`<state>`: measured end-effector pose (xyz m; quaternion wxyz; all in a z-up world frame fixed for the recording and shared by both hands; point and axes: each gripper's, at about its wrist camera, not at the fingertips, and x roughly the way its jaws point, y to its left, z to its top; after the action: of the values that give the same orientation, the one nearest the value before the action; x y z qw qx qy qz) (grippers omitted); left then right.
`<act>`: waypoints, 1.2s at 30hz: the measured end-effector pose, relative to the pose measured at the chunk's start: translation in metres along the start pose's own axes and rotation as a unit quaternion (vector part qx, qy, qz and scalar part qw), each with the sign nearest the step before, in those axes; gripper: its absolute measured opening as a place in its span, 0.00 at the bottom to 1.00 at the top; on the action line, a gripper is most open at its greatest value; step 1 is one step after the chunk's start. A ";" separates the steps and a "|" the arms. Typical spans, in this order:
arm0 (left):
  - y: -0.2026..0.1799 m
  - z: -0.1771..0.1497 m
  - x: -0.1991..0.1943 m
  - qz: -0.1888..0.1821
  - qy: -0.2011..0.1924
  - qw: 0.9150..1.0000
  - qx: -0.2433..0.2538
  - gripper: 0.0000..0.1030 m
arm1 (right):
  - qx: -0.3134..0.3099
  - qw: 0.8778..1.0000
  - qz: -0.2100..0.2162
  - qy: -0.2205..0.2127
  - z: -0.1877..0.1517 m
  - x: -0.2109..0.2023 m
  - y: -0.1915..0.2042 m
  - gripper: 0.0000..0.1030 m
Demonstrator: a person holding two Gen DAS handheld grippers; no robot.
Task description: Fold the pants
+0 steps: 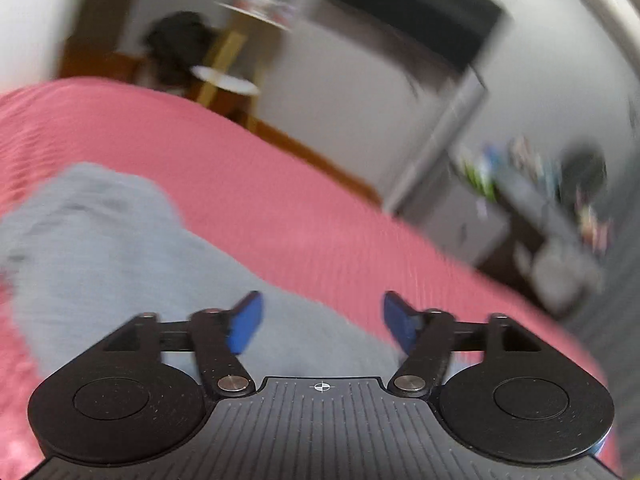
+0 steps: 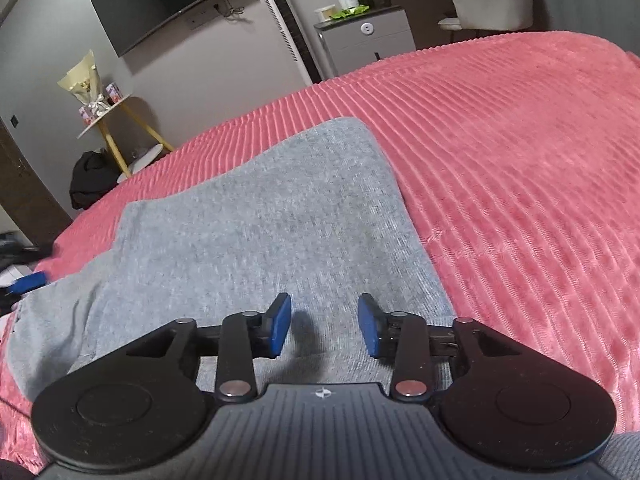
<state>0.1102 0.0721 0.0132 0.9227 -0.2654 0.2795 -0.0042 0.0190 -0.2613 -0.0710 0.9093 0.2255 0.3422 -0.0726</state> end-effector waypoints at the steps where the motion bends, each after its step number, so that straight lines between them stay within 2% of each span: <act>1: 0.025 0.008 -0.015 0.005 -0.011 0.999 -0.037 0.75 | 0.000 1.000 0.003 0.001 0.000 0.000 -0.001 0.39; 3: 0.066 0.017 -0.030 0.020 -0.015 0.995 -0.094 0.75 | 0.004 1.000 0.012 0.003 0.001 0.001 -0.002 0.44; 4: 0.090 0.021 -0.036 0.036 -0.004 0.992 -0.124 0.74 | 0.007 1.000 0.019 0.004 0.002 0.002 -0.003 0.48; 5: 0.107 0.022 -0.038 0.051 0.007 0.988 -0.143 0.73 | 0.007 1.000 0.022 0.005 0.002 0.002 -0.003 0.48; 9: 0.159 0.007 -0.035 0.065 0.059 0.977 -0.195 0.70 | 0.015 1.000 0.027 0.005 0.004 0.004 -0.006 0.49; 12: 0.176 -0.010 -0.017 0.050 0.083 0.970 -0.225 0.70 | 0.023 0.999 0.030 0.005 0.005 0.005 -0.008 0.49; 14: 0.184 -0.014 -0.002 0.016 0.087 0.968 -0.236 0.70 | 0.019 0.999 0.028 0.005 0.004 0.005 -0.007 0.49; 16: 0.186 -0.017 0.010 0.007 0.089 0.962 -0.257 0.69 | 0.016 0.999 0.027 0.005 0.004 0.005 -0.006 0.49; 20: 0.190 -0.007 0.030 -0.005 0.069 0.965 -0.253 0.69 | 0.022 0.999 0.030 0.003 0.004 0.006 -0.008 0.50; 22: 0.192 -0.001 0.041 0.000 0.068 0.962 -0.264 0.58 | 0.017 1.000 0.026 0.003 0.004 0.007 -0.006 0.51; 23: 0.195 0.002 0.045 0.012 0.068 0.960 -0.272 0.38 | 0.014 1.000 0.024 0.003 0.004 0.008 -0.005 0.51; 25: 0.196 0.003 0.052 0.016 0.067 0.957 -0.283 0.25 | 0.004 1.000 0.017 0.002 0.003 0.010 -0.001 0.52; 27: 0.188 0.009 0.053 0.012 0.053 0.961 -0.271 0.18 | -0.002 1.000 0.013 0.001 0.003 0.010 0.001 0.52; 31: 0.171 0.013 0.017 -0.037 -0.009 0.981 -0.191 0.17 | 0.009 1.000 0.019 -0.002 0.003 0.009 -0.004 0.52; 33: 0.169 0.009 0.005 -0.047 -0.029 0.981 -0.187 0.18 | 0.013 1.000 0.023 -0.003 0.003 0.009 -0.006 0.52; 36: 0.173 0.004 0.012 -0.015 -0.020 0.982 -0.188 0.22 | 0.008 1.000 0.020 -0.004 0.003 0.009 -0.004 0.52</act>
<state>0.0982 0.2208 -0.0750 0.8619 -0.4380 0.2525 0.0400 0.0266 -0.2660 -0.0765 0.9099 0.2397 0.3336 -0.0579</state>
